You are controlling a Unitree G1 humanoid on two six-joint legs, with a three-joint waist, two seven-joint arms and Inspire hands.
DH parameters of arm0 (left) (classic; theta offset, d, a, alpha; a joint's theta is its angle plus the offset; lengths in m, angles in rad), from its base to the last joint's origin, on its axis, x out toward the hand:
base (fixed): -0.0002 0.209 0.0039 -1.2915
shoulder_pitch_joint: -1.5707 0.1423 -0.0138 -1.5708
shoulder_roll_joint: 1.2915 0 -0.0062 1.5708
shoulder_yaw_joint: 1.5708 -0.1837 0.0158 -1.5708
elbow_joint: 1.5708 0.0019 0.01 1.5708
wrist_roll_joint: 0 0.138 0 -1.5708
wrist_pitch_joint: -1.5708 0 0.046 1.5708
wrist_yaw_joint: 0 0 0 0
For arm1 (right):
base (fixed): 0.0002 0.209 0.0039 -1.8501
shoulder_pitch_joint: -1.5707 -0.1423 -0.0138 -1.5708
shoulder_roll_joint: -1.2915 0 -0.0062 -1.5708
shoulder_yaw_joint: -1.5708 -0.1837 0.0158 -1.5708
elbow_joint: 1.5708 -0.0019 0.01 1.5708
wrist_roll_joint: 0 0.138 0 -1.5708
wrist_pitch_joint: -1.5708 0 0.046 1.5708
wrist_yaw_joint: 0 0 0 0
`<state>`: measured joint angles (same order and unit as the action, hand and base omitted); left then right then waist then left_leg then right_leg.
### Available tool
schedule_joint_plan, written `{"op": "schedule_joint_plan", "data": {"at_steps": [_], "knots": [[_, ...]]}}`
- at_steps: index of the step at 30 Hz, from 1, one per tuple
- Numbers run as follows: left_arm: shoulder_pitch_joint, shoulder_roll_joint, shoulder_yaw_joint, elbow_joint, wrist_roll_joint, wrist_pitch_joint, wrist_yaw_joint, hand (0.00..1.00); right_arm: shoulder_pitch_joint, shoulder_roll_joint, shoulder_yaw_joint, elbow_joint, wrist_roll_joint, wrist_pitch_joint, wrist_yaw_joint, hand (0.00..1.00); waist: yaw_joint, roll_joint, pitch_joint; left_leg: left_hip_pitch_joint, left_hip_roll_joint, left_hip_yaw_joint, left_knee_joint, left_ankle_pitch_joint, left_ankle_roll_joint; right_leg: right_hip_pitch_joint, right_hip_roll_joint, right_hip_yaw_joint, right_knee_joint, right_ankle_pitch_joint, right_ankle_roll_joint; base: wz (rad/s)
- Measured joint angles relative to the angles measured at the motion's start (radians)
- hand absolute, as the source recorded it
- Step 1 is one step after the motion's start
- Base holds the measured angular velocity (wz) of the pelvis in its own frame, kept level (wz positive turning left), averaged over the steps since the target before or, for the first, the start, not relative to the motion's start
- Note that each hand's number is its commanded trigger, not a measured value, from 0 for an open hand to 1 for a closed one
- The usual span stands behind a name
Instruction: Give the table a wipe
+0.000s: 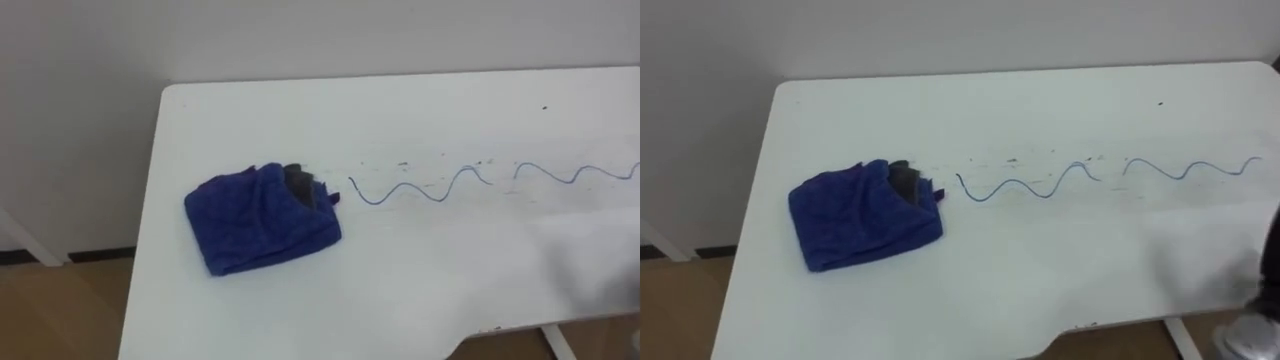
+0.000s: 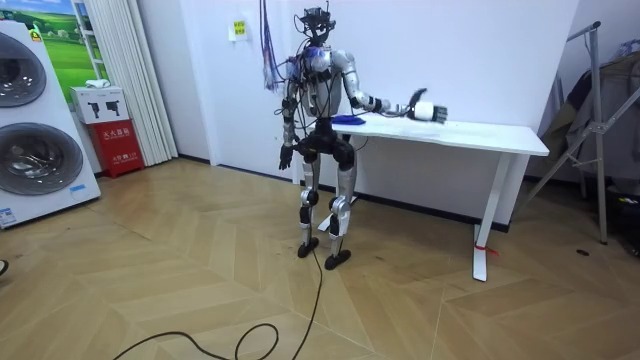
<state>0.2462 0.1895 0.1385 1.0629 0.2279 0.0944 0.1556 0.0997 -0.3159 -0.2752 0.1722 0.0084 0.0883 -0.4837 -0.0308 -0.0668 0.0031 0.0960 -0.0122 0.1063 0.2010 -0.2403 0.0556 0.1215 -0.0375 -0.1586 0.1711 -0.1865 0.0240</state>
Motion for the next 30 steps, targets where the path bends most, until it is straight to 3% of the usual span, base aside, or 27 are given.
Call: {"op": "schedule_joint_plan", "data": {"at_steps": [2, 7, 10, 13, 17, 27, 30], "knots": [[0.000, 0.000, -0.008, -0.003, 0.000, -0.013, 0.011, 0.00, -0.004, -0.001, 0.031, -0.079, -0.028, -0.048, -0.006, 0.00, 0.013, 0.004, -0.0010, -0.001, 0.001, -0.002, -0.001, 0.000, 0.000, 0.001, 0.000, -0.008, 0.000, 0.000, 0.000, 0.08], [0.005, -0.002, -0.054, -0.004, 0.003, -0.015, 0.012, 0.00, -0.032, 0.001, 0.136, -0.189, -0.142, -0.085, -0.011, 0.00, 0.056, 0.002, 0.0003, 0.001, 0.001, -0.005, -0.002, 0.000, 0.000, 0.006, -0.003, -0.020, -0.001, 0.000, 0.000, 0.05], [-0.004, -0.002, -0.064, -0.002, 0.010, -0.015, 0.009, 0.00, -0.062, 0.001, 0.189, -0.195, -0.296, -0.087, 0.007, 0.00, 0.065, 0.003, 0.0023, -0.012, -0.001, -0.028, 0.004, 0.000, 0.000, 0.005, -0.007, -0.033, -0.002, 0.000, 0.000, 0.22], [-0.014, -0.003, -0.067, -0.002, 0.023, -0.013, 0.006, 0.00, -0.082, 0.001, 0.252, -0.221, -0.419, -0.087, 0.031, 0.00, 0.097, 0.006, 0.0024, -0.016, 0.000, -0.032, 0.003, 0.000, 0.001, 0.002, -0.007, -0.038, -0.004, 0.000, 0.000, 0.03], [-0.010, -0.001, -0.121, 0.017, 0.021, -0.010, -0.014, 0.00, -0.099, 0.000, 0.375, -0.271, -0.562, -0.090, 0.091, 0.00, 0.119, 0.012, 0.0012, -0.013, -0.001, -0.057, 0.004, 0.001, 0.001, 0.014, -0.006, -0.039, -0.004, 0.000, 0.000, 0.15], [-0.028, 0.001, -0.150, -0.006, 0.024, -0.014, -0.032, 0.00, -0.138, -0.003, 0.585, -0.250, -0.728, -0.096, 0.221, 0.00, 0.178, -0.016, 0.0077, -0.020, -0.003, -0.097, 0.003, 0.005, 0.000, 0.022, -0.008, -0.092, -0.007, 0.000, 0.000, 0.14], [-0.038, 0.001, -0.151, -0.006, 0.049, -0.014, -0.037, 0.00, -0.138, -0.003, 0.625, -0.179, -0.777, -0.094, 0.269, 0.00, 0.181, -0.026, 0.0038, -0.022, -0.007, -0.116, 0.003, 0.005, 0.001, 0.025, -0.010, -0.094, -0.007, 0.000, 0.000, 0.17]]}}
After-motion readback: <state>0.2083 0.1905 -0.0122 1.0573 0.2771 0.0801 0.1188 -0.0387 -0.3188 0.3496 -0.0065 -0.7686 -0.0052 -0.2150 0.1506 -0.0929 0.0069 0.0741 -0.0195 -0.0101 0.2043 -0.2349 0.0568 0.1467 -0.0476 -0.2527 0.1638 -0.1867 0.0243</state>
